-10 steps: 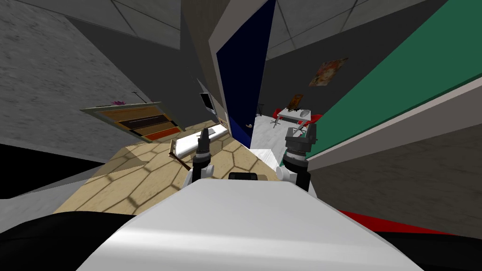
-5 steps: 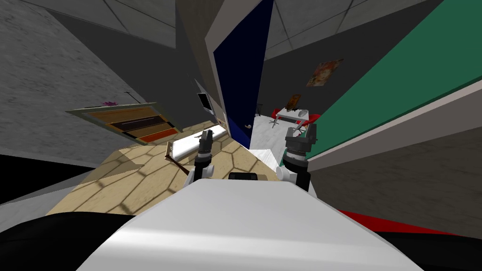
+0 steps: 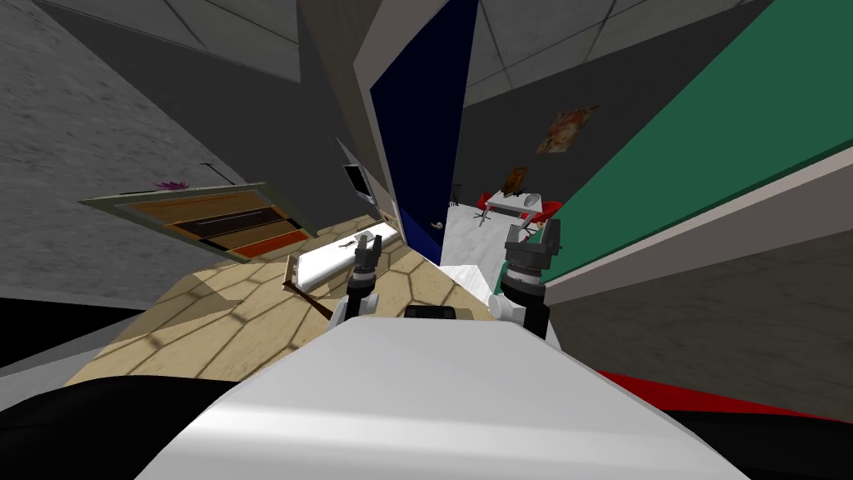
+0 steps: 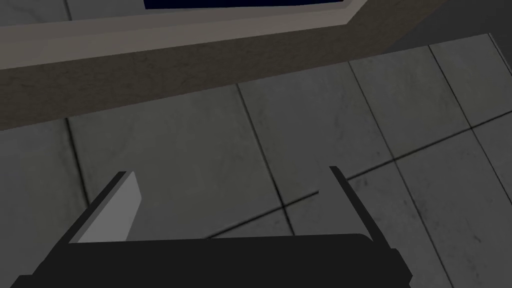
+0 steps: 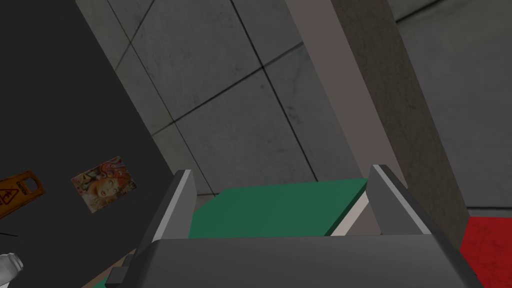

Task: Push the door open

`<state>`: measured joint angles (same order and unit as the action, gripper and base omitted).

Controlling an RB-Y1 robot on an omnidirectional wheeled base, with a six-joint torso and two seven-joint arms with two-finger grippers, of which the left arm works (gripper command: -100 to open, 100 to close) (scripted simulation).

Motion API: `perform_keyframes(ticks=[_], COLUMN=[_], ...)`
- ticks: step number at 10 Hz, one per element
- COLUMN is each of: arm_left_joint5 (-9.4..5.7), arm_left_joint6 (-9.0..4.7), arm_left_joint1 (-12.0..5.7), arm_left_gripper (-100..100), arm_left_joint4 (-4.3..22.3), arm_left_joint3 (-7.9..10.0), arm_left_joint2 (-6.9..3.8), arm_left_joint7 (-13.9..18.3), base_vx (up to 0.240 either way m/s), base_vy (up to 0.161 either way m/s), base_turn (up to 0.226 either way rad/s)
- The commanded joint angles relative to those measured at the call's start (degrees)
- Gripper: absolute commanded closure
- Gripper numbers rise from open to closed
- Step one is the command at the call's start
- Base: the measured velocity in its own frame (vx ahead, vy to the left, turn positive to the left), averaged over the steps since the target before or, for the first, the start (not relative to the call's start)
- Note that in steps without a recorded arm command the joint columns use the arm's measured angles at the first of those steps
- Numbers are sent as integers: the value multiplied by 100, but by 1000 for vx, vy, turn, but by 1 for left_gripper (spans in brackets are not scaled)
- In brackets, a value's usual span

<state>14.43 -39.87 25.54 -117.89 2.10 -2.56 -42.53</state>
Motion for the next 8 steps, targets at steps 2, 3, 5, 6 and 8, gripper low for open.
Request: perform_keyframes(ticks=[2,3,5,6,8], arm_left_joint5=[158,158,305,305,457], arm_left_joint6=[-58,-58,-132,-132,-209], arm_left_joint1=[-39,-39,-71,-71,-104], arm_left_gripper=[-100,-100,-100,-100,-100], arm_left_joint4=[244,244,486,486,737], arm_left_joint3=[57,57,109,109,162], arm_left_joint2=[-44,-44,-80,-80,-109], arm_left_joint7=[-425,-507,-871,-960,-1323], base_vx=[56,61,82,57,68], base_vy=[6,8,7,2,6], base_turn=[-76,-26,-77,-32,-74])
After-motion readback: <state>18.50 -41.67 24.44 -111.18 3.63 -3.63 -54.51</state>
